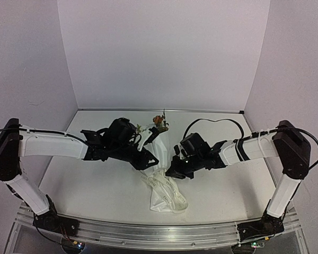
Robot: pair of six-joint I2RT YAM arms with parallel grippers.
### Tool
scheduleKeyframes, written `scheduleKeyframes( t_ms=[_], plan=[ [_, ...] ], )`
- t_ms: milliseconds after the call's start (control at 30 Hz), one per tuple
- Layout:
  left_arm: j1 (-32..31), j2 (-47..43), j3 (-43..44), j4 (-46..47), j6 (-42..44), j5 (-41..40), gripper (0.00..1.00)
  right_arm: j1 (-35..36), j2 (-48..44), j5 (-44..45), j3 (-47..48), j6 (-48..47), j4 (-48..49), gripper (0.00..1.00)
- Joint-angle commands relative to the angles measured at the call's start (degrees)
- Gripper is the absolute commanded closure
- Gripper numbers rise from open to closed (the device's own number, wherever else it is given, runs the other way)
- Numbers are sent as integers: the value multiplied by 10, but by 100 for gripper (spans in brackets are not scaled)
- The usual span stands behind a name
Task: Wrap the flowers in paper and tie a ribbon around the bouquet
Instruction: Cross the half-tied ribbon at the center of the board.
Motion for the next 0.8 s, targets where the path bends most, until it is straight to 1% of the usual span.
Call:
scheduleKeyframes(
  t_ms=[0, 200, 367, 533, 567, 767],
  plan=[
    [-3, 39, 26, -43, -8, 26, 64, 2, -20, 1, 0, -6, 18, 100],
    [-2, 70, 40, -47, -7, 37, 63, 2, -21, 2, -2, -7, 20, 100],
    [-2, 88, 57, -53, -3, 26, 67, 3, -21, 3, -1, -9, 19, 100],
    [-2, 99, 65, -59, 3, 11, 78, 3, -21, 3, 0, -10, 19, 100],
    [-2, 101, 67, -60, 4, 10, 82, 4, -22, 3, 0, -10, 19, 100],
    [-2, 102, 75, -63, 14, 17, 97, 4, -21, 2, 3, -11, 19, 100]
  ],
)
